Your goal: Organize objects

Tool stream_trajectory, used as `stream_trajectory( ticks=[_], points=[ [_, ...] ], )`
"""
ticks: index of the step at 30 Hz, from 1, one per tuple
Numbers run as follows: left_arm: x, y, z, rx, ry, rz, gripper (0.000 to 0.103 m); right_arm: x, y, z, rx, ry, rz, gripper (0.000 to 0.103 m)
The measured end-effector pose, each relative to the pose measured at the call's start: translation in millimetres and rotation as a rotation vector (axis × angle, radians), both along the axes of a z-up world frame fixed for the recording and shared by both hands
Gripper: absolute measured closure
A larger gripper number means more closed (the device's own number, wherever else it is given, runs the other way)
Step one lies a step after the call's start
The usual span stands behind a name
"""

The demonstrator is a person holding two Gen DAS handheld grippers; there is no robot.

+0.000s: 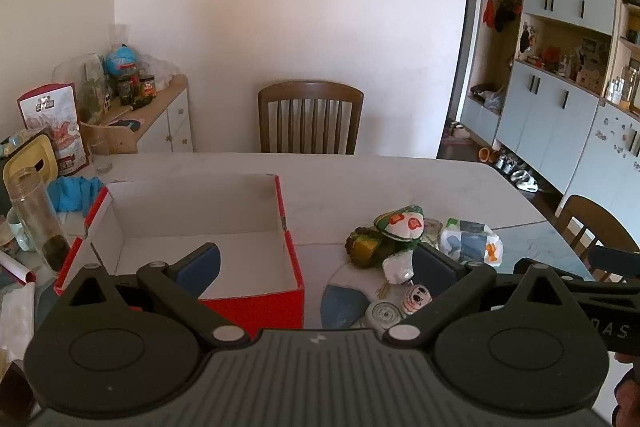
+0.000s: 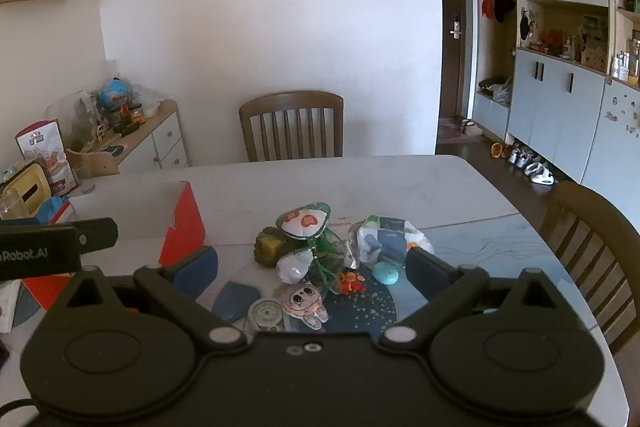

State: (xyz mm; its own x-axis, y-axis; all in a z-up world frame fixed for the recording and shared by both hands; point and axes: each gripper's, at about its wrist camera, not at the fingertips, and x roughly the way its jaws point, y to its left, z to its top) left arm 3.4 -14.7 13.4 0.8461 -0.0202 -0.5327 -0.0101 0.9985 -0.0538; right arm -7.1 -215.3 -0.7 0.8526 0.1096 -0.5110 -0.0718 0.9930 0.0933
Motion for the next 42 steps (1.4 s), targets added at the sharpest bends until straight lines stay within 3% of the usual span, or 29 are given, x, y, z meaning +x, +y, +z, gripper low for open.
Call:
stream_trajectory(
  ticks=[25,42],
  points=[
    [17.3,-49.4,-6.6,0.016,0.025,0.034,0.0,29.7,-46.8,-4.8,0.013,0.018,0.084,0.007],
    [51.8,-82.2,-30.1,0.013,0.078,0.071,0.0,64.6,-87.3,-21.4,0.014,0.056,0.121,0.009]
  ],
)
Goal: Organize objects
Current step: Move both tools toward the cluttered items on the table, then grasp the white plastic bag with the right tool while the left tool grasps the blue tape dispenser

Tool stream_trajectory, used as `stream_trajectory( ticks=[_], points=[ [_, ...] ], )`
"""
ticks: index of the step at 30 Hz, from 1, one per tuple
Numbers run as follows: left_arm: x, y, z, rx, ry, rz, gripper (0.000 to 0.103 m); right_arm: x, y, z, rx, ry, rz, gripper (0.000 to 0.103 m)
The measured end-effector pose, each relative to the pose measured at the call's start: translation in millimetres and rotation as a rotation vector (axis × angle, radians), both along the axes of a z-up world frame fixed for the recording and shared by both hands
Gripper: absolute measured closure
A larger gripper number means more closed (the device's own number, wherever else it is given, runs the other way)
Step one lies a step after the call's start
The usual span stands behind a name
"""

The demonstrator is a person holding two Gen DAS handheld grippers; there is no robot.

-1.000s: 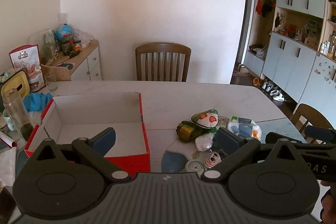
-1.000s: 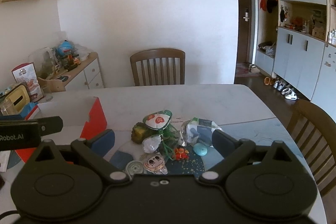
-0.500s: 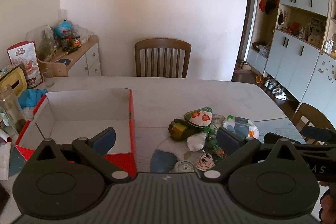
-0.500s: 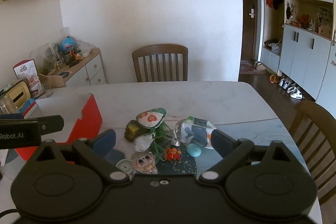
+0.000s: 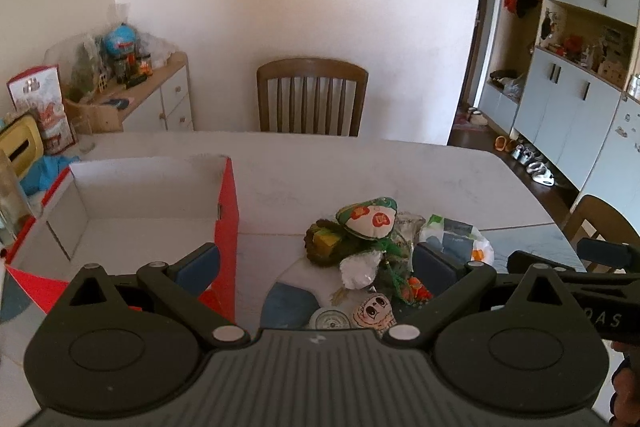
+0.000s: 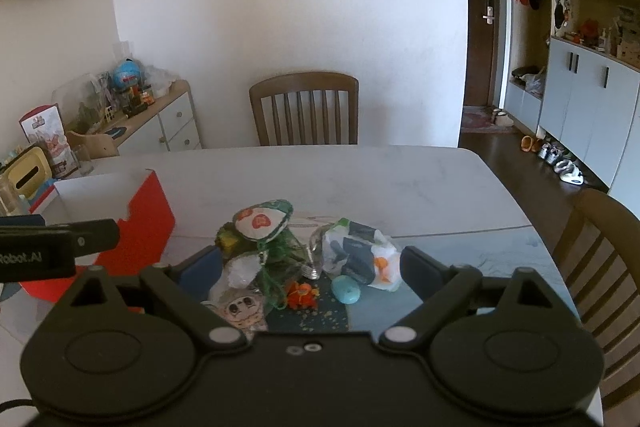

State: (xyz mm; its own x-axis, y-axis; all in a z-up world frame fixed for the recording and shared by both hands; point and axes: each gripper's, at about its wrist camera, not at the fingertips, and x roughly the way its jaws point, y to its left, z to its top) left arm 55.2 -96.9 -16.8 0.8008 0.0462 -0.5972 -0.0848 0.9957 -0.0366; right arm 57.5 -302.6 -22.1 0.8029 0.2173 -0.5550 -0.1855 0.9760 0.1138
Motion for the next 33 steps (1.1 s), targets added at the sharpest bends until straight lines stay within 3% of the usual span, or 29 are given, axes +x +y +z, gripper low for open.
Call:
stream_trajectory(
  ticks=[4,14,22,33],
  points=[
    [9.8,-3.7,-15.6,-0.008,0.051,0.016,0.0,12.5,-10.6,-9.7,-0.012,0.018,-0.002,0.009],
    [25.0,-17.1,-80.5,0.074,0.2,0.027,0.0,44.3,-32.9,-49.1,-0.074,0.09,-0.003,0.013],
    [44.8,-21.4,-119.9,0.106,0.266,0.047,0.0,79.6,-47.9,-61.5,-0.126,0.082,0.013,0.02],
    [59.7,-27.1,-144.2,0.119,0.315,0.08,0.0,134.5,-44.2,-94.0,-0.2,0.121,0.094,0.034]
  ],
)
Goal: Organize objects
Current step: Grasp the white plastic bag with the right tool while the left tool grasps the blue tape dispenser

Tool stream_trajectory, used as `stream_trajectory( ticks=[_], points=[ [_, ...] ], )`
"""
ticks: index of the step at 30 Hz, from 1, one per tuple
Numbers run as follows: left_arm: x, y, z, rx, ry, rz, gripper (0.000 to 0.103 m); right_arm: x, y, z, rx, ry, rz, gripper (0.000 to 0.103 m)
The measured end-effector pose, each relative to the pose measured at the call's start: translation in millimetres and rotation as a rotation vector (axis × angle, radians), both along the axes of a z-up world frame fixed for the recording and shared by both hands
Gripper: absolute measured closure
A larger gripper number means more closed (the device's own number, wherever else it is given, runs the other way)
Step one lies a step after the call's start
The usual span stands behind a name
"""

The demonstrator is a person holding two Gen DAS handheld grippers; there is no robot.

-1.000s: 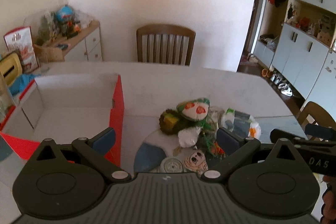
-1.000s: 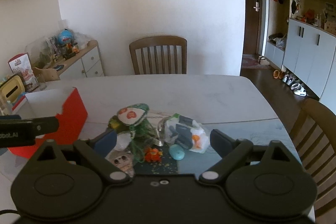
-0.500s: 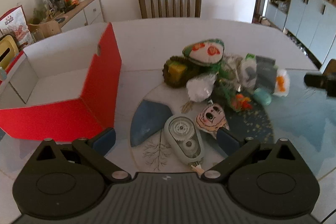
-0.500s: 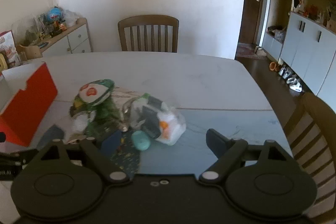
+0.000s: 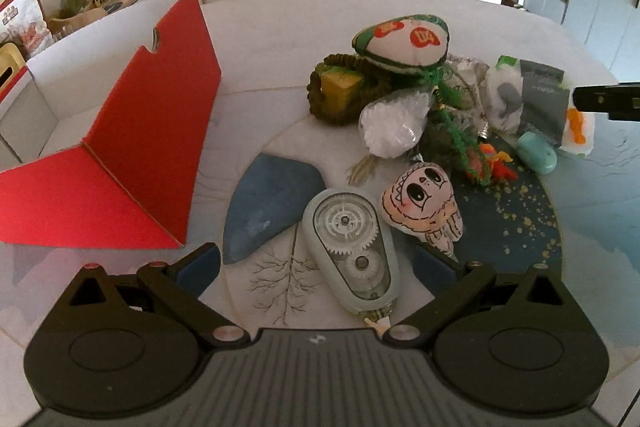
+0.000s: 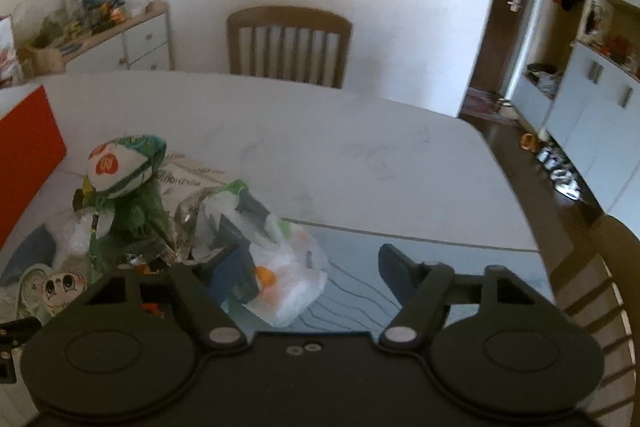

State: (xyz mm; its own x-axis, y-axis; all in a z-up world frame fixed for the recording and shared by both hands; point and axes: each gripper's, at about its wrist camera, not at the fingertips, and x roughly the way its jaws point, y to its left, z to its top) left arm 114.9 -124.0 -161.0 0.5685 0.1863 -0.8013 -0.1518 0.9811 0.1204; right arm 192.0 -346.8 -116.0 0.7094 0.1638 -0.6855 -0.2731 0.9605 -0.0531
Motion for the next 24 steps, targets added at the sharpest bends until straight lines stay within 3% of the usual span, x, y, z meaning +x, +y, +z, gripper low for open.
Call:
stream_trajectory(
  ticks=[4,18,24],
  points=[
    [0.5,-1.6,-4.3,0.007,0.003,0.003,0.0,9.7,11.2,-9.8,-0.028,0.009,0.05,0.038],
    [2.1,-3.0,-7.7,-0.002,-0.006,0.031,0.006,20.3,22.6,-21.4,-0.04,0.053,0.114,0.067],
    [2.9,-4.1,-8.2,-0.036,0.006,0.021,0.032,14.5,21.8,-19.3,-0.037,0.046,0.115,0.078]
  ],
)
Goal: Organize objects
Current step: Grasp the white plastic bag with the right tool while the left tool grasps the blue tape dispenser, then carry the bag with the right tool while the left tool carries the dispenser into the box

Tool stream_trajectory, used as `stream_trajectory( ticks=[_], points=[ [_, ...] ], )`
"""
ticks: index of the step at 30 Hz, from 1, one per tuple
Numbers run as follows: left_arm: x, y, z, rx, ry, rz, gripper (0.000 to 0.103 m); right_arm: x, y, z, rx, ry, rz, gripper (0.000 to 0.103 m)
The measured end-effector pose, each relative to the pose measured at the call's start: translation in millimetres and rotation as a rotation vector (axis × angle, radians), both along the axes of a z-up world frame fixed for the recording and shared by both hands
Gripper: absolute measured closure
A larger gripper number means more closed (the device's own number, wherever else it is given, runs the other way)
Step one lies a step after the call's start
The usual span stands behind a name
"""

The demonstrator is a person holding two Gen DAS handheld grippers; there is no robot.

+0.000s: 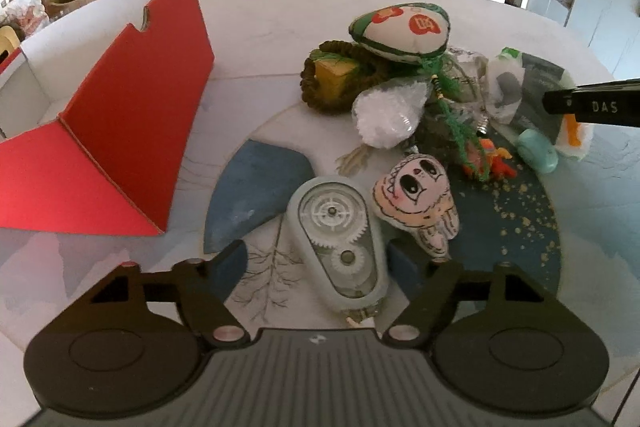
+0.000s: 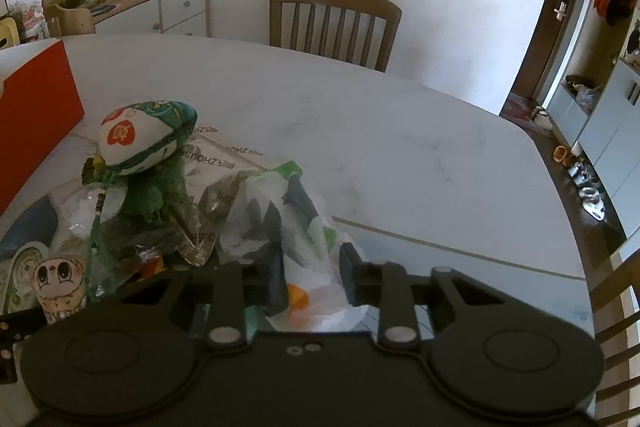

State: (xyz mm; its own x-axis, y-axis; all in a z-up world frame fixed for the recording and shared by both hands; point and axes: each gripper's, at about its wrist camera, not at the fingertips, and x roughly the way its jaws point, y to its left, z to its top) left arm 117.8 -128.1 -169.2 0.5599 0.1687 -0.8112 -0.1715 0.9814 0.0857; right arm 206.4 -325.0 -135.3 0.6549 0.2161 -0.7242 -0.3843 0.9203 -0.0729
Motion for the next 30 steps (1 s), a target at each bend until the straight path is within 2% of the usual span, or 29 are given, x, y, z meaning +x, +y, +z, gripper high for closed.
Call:
stream_trajectory(
  ticks=[4,6,15,30],
  points=[
    [-0.2,-3.2,2.5,-0.02,-0.005,-0.027,0.053,-2.9,-2.5,1.8,0.011,0.0,0.0,0.082],
    [0.3,-3.3,3.1,-0.029,-0.005,-0.03,0.055,-3.8,-3.8,2.1,0.016,0.001,-0.006,0.085],
    [-2.8,-1.3,9.8,-0.048,-0.015,-0.019,0.058,-9.1,-5.8,13.2,0.047,-0.017,-0.033,0.091],
    [-23.9,7.9,52.2,-0.073,-0.105,-0.007,0.059,-48.3,-5.0,61.9,0.126,-0.077,-0.015,0.091]
  ],
)
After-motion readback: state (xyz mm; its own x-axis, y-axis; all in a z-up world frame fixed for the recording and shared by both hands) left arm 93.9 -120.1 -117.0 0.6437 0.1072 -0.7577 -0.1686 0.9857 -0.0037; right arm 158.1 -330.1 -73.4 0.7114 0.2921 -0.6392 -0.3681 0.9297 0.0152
